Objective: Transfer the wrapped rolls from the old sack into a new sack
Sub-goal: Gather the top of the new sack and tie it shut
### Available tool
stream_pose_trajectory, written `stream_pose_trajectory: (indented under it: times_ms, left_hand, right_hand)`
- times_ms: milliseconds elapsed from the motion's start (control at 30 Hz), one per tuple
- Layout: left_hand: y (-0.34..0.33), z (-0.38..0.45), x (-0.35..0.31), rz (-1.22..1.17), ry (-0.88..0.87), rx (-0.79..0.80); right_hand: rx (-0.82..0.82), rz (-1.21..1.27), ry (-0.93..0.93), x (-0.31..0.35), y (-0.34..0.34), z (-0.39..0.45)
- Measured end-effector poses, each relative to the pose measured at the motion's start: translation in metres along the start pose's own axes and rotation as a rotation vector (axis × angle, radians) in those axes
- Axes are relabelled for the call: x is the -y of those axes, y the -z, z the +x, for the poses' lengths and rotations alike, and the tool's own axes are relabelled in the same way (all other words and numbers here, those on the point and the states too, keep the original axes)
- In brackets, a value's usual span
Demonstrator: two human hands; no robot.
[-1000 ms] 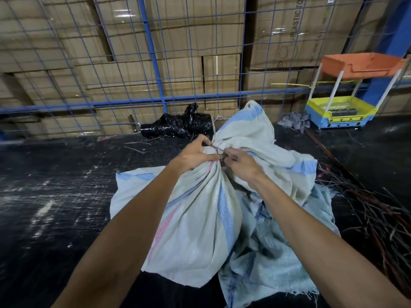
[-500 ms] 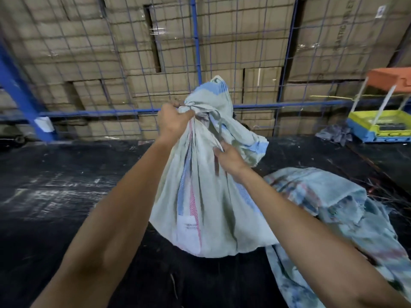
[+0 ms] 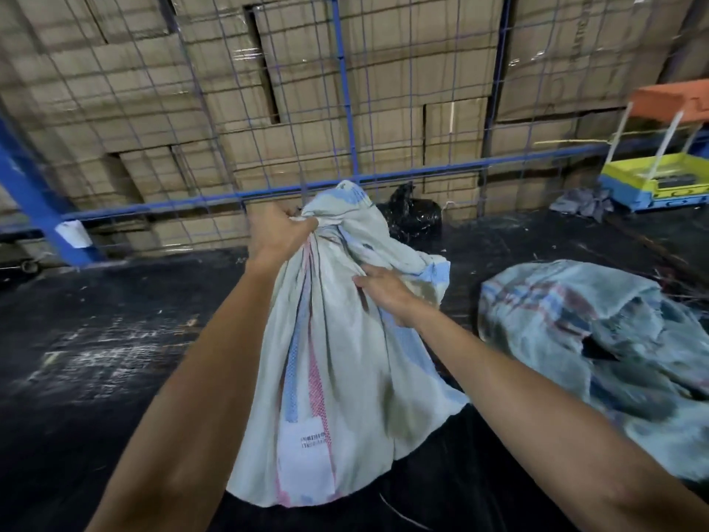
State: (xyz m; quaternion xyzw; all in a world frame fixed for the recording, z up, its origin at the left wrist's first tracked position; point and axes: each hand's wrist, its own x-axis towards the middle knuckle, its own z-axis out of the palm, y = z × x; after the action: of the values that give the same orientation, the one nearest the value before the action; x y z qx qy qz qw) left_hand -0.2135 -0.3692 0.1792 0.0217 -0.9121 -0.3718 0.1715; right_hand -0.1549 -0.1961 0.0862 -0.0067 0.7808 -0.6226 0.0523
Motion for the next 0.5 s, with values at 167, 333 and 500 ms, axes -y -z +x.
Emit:
stream_pose_trajectory:
  times_ms: [167,333,500]
  left_hand:
    - [-0.043,-0.043,0.075,0.311,0.078,0.143]
    - [-0.068,-0.066,0.136,0.512,-0.188,0.307]
    - [-0.09,-0.078,0.132,0.633,-0.009,0.447]
  right_hand:
    - [0.068,-0.334,-0.044,-0.074,-0.022,-0.013]
    - [0.239,-1.001,-0.04,-0.119,-0.028,-0.025]
    - [0.263,-0.814,0.092,-0.137,0.011,-0.035]
